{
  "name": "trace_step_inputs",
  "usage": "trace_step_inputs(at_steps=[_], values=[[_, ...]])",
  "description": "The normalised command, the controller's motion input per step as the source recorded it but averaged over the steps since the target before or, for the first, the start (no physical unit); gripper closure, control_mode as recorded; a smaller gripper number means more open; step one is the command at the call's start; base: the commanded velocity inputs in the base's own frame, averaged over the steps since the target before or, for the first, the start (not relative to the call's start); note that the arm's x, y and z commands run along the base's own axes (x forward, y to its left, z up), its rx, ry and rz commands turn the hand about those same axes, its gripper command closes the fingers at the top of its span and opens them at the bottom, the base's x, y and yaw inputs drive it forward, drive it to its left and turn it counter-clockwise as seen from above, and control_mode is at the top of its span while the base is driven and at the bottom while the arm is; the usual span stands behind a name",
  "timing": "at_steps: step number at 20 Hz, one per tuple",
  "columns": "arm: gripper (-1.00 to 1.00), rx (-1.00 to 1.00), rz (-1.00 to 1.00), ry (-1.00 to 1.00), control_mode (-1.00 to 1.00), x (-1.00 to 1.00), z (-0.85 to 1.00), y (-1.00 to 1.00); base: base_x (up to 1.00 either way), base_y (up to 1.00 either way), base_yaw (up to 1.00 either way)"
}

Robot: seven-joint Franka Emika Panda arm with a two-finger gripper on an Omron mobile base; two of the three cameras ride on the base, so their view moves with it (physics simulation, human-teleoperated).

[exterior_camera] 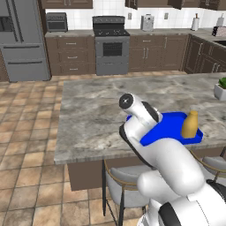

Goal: There is a tray on the dining counter. Grab the cup, mug, and pitcher and place them on the tray. The pitcher may be placed next to the tray if it cannot fit the tray.

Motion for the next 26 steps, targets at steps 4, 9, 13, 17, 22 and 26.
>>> trace_step_inputs(at_steps=[4,9,13,17,22,26], values=[[1.00,0.00,-0.11,0.00,-1.00,0.32,-0.16,-0.01,0.00,0.00,0.00],[1.00,0.00,-0.17,0.00,-1.00,0.23,-0.22,-0.02,0.00,0.00,0.00],[1.00,0.00,-0.16,0.00,-1.00,0.24,-0.15,-0.04,0.00,0.00,0.00],[1.00,0.00,-0.13,0.00,-1.00,0.15,-0.09,-0.07,0.00,0.00,0.00],[1.00,0.00,-0.05,0.00,-1.00,0.16,-0.05,-0.11,0.00,0.00,0.00],[1.00,0.00,0.00,0.00,-1.00,0.15,-0.09,-0.12,0.00,0.00,0.00]])
